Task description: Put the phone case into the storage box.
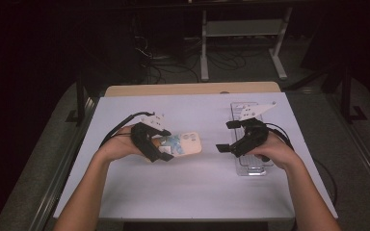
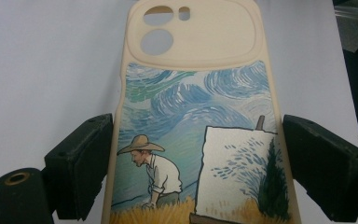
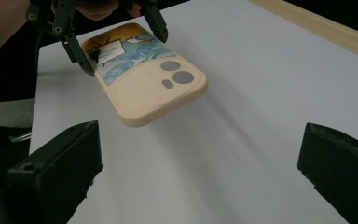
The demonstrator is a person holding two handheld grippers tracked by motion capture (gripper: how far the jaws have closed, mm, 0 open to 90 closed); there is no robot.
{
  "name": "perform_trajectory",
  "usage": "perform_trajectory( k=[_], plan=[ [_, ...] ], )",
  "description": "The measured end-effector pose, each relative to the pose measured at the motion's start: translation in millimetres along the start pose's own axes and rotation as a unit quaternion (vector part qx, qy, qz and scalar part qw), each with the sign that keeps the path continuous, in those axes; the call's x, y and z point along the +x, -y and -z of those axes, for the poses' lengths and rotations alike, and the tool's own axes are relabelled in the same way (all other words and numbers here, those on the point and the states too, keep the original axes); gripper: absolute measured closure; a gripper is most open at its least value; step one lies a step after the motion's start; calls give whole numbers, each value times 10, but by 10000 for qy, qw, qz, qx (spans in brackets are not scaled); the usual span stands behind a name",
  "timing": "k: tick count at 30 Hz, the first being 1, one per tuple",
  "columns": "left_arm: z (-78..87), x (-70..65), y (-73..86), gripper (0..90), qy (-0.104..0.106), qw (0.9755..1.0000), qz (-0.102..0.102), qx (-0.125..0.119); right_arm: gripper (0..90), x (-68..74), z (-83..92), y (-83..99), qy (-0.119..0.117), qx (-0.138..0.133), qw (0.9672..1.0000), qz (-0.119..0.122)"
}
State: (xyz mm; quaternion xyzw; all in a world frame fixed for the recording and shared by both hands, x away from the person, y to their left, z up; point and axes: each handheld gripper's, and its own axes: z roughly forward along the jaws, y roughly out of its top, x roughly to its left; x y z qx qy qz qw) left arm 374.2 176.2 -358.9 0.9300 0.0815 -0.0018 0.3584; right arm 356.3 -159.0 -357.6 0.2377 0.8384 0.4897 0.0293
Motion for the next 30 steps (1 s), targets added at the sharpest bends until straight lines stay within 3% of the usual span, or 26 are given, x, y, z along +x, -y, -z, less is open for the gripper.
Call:
perform_trajectory(
  k=[7, 14, 30],
  plan=[
    [-27, -13, -12, 115, 40, 10000, -6, 4, 0, 1, -81, -53, -155, 144, 9998, 27],
    [-39, -30, -48, 115, 90, 9998, -170, 21, 0, -24, -130, -117, -311, 222, 9992, 108],
    [-133, -84, -81, 115, 196, 9993, -318, 66, 0, 94, -415, -256, -899, 486, 9936, 481]
  ],
)
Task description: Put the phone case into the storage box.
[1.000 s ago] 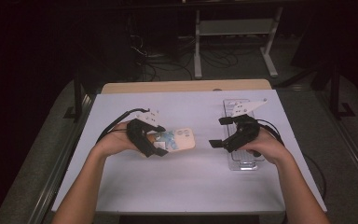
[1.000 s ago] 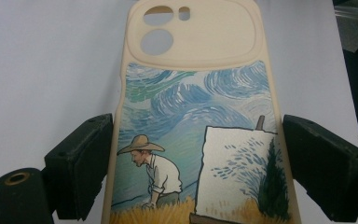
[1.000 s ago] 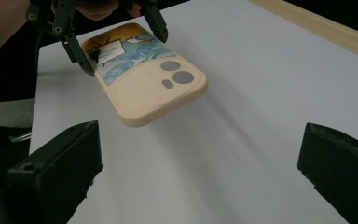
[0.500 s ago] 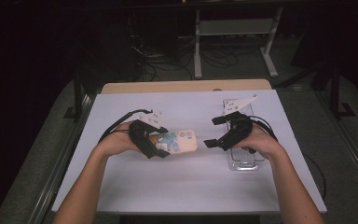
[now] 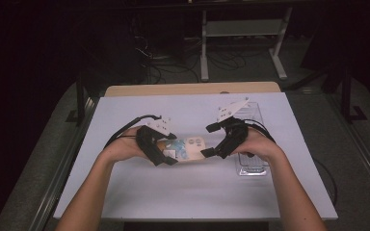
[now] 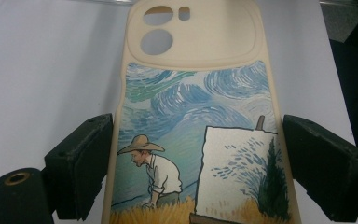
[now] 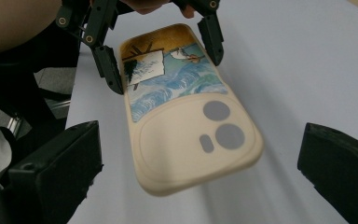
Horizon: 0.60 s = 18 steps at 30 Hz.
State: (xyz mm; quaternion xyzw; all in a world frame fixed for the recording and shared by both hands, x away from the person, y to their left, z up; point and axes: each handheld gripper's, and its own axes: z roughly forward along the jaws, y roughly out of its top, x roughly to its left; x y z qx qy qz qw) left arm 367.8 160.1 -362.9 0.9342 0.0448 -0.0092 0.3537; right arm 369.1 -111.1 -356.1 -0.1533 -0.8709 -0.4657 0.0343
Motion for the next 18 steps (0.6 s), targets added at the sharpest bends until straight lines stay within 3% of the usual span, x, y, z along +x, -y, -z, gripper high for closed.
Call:
perform_trajectory(
  k=[3, 18],
  plan=[
    [-25, -14, -18, 115, 31, 9999, -102, 42, 0, 2, -43, 3, -30, 71, 9998, 167],
    [-89, -127, -120, 115, 213, 9988, -420, 135, 0, 111, -248, -9, -241, 360, 9980, 464]
  ],
)
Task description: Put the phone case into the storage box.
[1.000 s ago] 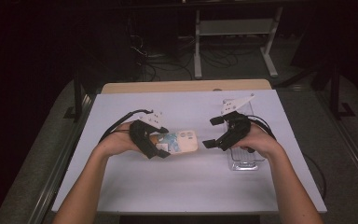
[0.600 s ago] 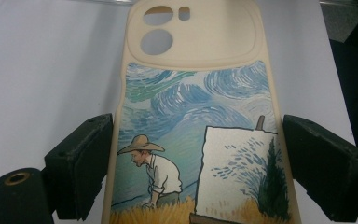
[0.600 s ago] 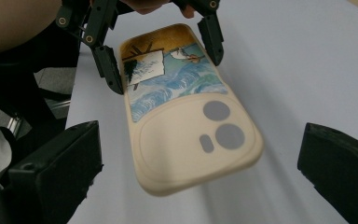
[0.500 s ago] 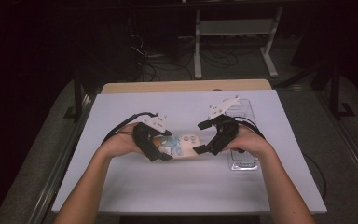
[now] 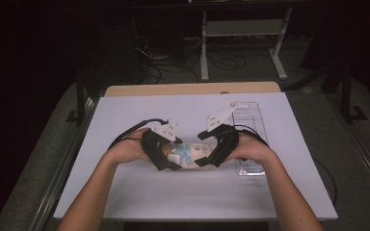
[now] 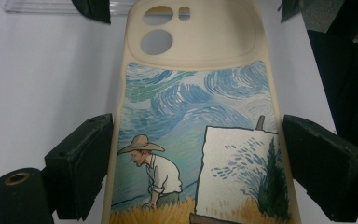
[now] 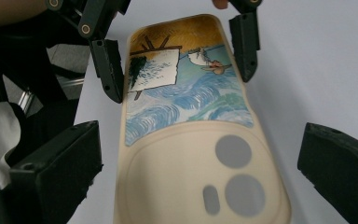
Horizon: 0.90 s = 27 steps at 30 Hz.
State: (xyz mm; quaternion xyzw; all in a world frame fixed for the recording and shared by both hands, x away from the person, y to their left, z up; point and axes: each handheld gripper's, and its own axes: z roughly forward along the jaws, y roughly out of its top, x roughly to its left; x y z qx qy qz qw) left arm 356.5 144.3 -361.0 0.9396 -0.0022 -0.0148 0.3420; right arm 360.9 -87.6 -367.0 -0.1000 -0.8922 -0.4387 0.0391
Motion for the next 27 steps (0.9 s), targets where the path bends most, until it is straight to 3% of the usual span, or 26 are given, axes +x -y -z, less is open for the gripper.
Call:
perform_trajectory(
  k=[15, 18, 27],
  plan=[
    [-15, -33, -51, 115, 38, 9998, -170, -24, 0, 66, -222, -32, -92, 424, 9983, 395],
    [-22, -32, -52, 115, 54, 9998, -171, 26, 49, 81, -253, -42, -83, 516, 9975, 476],
    [-33, -39, -56, 115, 58, 9998, -185, 52, 87, 106, -284, -60, -41, 644, 9963, 569]
  ],
)
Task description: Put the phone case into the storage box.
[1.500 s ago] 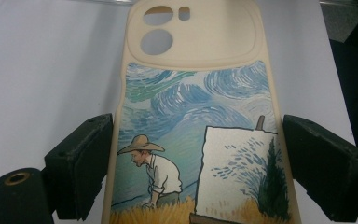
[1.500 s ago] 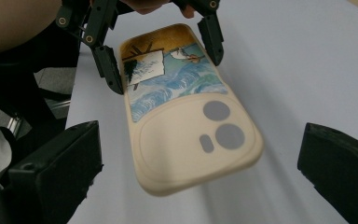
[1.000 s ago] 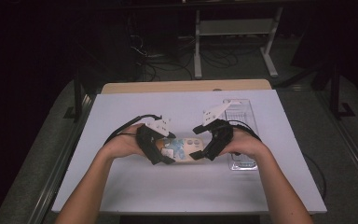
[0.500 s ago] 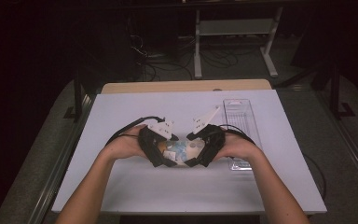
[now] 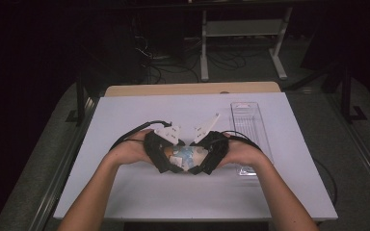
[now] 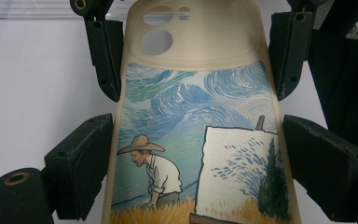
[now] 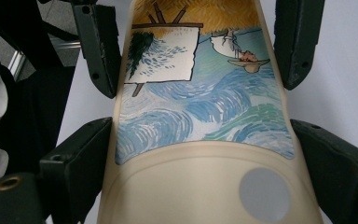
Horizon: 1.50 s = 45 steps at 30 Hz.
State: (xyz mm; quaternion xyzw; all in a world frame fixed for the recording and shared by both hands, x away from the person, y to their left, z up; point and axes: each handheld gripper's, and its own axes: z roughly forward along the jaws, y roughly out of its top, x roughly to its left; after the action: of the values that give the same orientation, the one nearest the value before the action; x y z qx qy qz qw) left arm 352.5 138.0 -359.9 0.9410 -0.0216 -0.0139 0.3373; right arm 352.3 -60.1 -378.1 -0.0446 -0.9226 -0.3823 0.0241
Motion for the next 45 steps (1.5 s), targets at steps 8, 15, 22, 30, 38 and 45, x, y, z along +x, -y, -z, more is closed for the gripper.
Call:
perform_trajectory(
  k=[8, 15, 22, 30, 38, 45],
  plan=[
    [-4, -4, 4, 113, 5, 10000, -26, 22, 94, 2, -12, -13, 38, 77, 10000, 35],
    [-3, -22, 23, 25, -180, 9998, 75, 20, 105, -5, 5, -14, 131, 68, 9999, -35],
    [127, -32, 49, 0, -364, 9989, 259, -158, 107, -52, 49, 21, 241, 74, 9995, -196],
    [279, -42, 167, 0, -644, 9962, 509, -281, 110, -92, 99, 75, 384, 72, 9984, -407],
    [369, -108, 387, 0, -970, 9889, 1054, -387, 112, -127, 185, 137, 541, 5, 9965, -642],
    [339, -187, 618, 0, -1451, 9762, 1577, -338, 112, -144, 209, 170, 646, -14, 9939, -895]
  ],
)
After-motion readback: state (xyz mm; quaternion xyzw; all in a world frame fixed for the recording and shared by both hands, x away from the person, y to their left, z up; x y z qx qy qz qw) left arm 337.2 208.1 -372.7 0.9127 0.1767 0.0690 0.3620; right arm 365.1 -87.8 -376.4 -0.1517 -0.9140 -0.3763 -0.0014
